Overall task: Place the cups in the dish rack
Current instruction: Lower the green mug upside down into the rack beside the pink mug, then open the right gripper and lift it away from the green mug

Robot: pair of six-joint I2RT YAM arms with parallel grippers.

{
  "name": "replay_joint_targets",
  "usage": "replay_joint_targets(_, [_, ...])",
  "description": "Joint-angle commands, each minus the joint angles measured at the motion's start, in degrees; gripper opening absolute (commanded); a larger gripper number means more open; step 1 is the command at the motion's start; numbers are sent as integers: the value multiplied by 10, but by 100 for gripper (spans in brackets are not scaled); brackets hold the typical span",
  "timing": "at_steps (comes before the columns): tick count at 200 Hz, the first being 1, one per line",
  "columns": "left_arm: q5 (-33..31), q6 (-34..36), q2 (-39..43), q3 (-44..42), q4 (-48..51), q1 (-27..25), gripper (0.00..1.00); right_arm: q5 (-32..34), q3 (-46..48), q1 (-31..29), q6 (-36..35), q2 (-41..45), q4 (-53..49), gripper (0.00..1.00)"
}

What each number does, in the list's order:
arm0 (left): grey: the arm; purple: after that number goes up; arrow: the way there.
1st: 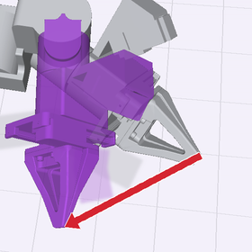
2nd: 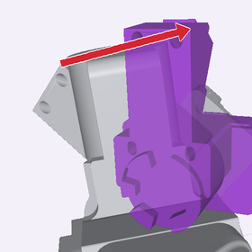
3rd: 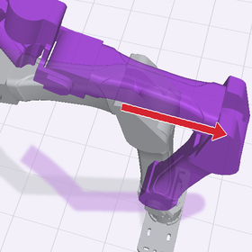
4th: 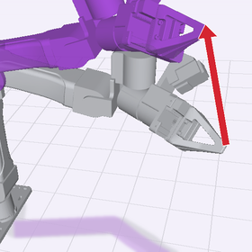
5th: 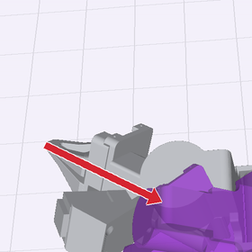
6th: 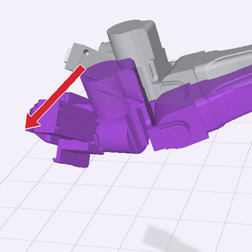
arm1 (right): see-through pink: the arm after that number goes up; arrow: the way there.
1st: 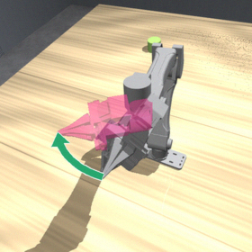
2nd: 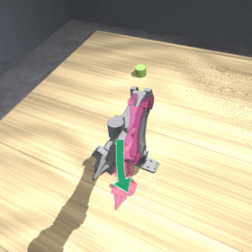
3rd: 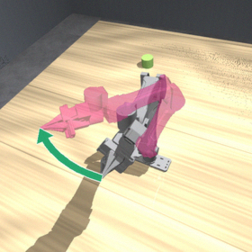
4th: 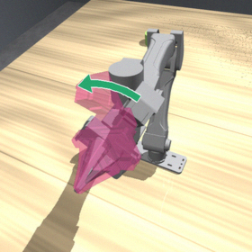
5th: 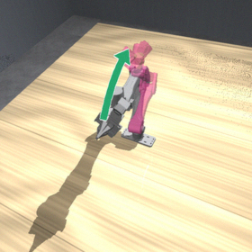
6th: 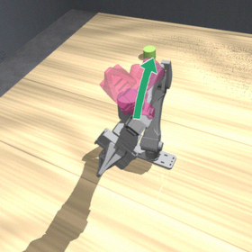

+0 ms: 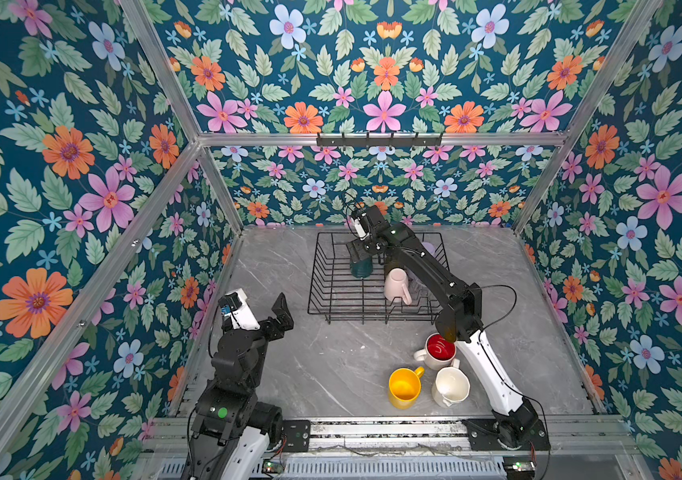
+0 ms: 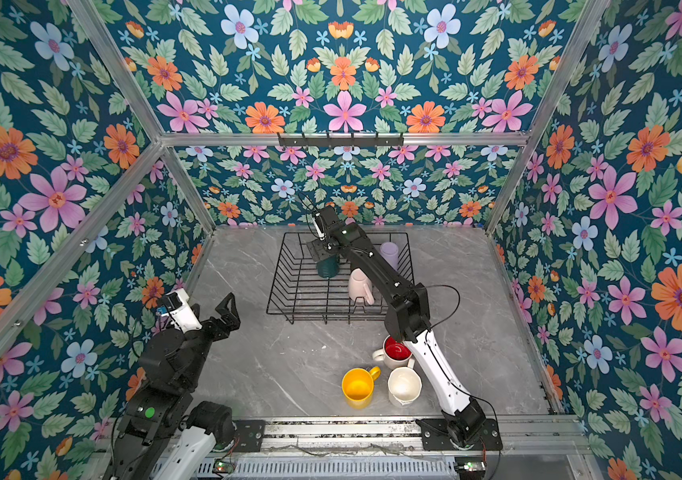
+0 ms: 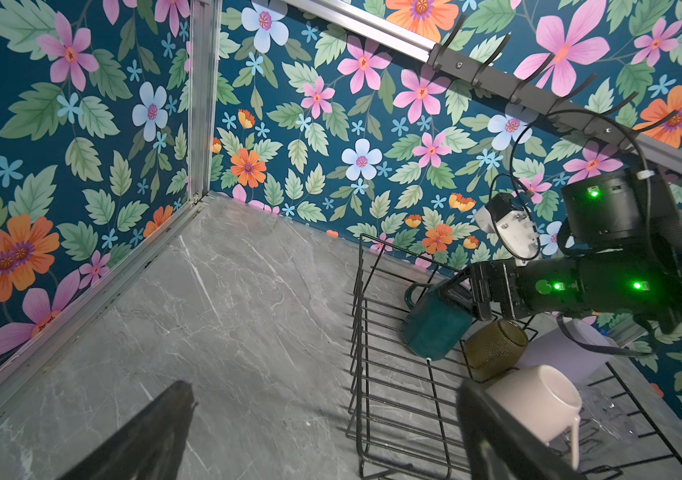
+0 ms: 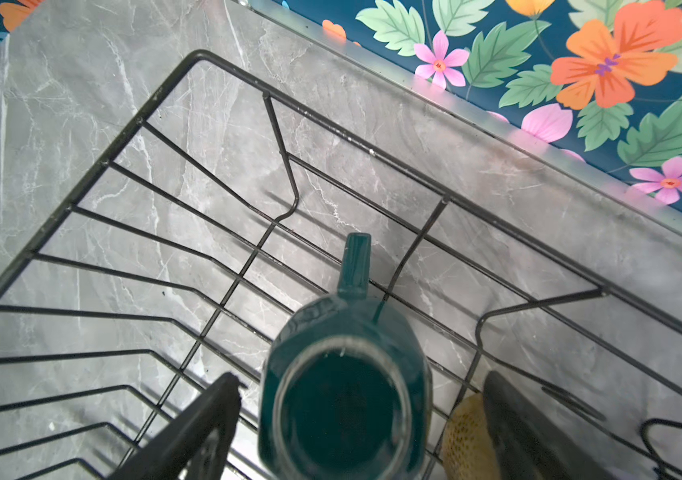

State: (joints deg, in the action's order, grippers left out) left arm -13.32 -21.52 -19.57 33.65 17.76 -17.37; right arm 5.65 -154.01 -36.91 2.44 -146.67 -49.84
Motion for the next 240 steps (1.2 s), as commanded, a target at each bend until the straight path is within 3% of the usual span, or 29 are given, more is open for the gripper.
replay_joint_targets(1, [2,0,2,4,-1,0,100,-4,-2,-1,1,7,-1,90])
replay_joint_targets(48, [3,-2,6,7,10,0,100,-9,15,0,9,53,2,91])
replay_joint_targets(91, [6,-7,5,6,12,0,100,-42,128,-1,36,163,24,91])
replay_joint_targets(125, [7,-7,2,6,10,0,100,-56,311,-3,61,299,30,88])
replay_joint_targets(178, [6,-2,-14,0,-8,1,100,-40,654,-3,143,600,29,78])
replay_joint_targets(240, [9,-3,-19,-2,-11,1,100,-4,871,-3,269,807,-73,62])
